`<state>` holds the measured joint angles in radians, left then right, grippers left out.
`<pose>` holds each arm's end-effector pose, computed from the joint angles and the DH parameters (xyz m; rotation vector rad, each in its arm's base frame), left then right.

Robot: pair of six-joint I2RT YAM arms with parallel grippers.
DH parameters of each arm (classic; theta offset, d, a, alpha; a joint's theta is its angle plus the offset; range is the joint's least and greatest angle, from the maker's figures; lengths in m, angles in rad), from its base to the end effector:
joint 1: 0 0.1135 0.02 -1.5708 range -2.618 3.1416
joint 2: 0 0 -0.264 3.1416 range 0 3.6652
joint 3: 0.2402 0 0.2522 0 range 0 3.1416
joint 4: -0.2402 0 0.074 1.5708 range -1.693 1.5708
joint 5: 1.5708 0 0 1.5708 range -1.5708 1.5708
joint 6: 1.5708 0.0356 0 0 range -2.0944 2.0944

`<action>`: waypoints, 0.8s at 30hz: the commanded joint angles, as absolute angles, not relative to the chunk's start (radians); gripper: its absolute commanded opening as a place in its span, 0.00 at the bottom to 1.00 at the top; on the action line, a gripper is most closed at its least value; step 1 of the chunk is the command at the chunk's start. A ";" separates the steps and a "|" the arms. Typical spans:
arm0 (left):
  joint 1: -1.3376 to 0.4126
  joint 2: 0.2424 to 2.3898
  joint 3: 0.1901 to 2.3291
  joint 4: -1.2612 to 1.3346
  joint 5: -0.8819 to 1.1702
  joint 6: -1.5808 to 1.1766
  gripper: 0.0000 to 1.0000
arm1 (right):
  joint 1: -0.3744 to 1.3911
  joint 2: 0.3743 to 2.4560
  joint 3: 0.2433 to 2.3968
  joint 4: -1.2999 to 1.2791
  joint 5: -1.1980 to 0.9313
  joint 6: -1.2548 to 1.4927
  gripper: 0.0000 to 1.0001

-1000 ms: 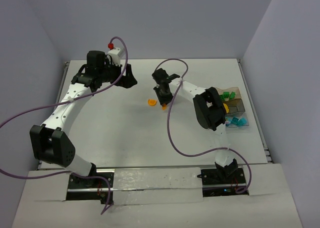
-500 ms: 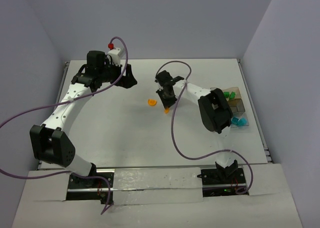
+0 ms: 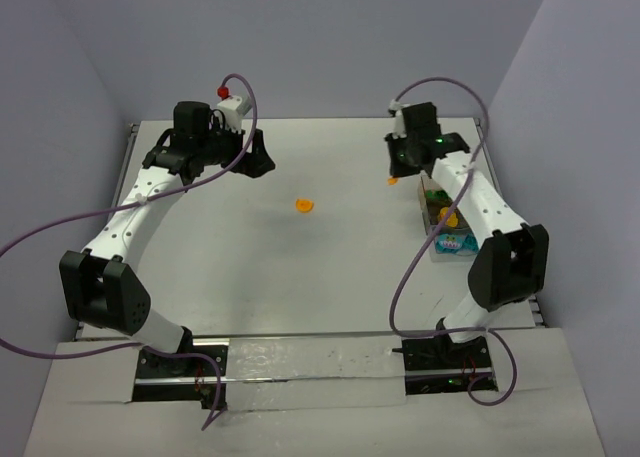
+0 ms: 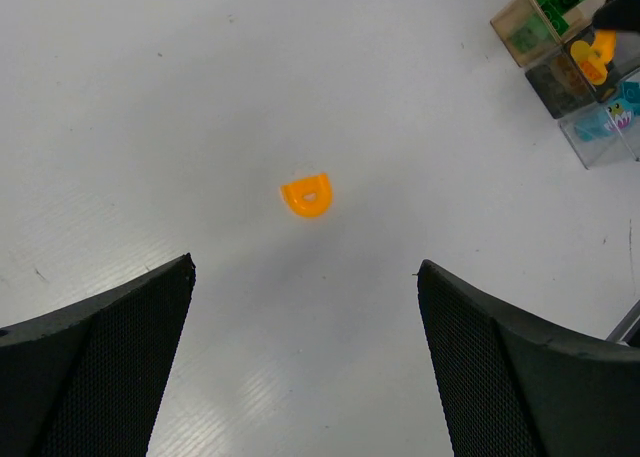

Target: Sort the legos into containers by color

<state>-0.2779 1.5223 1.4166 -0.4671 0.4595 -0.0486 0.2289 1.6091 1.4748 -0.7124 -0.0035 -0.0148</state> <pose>0.3285 -0.1101 0.3536 0.5148 2.0907 -0.6821 0.3443 0.0803 0.3219 -0.2957 2.4019 0.1021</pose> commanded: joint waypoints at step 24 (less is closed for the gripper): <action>-0.276 1.491 1.442 -0.437 0.503 -0.046 0.99 | -0.091 1.638 1.254 -0.682 0.059 -0.199 0.15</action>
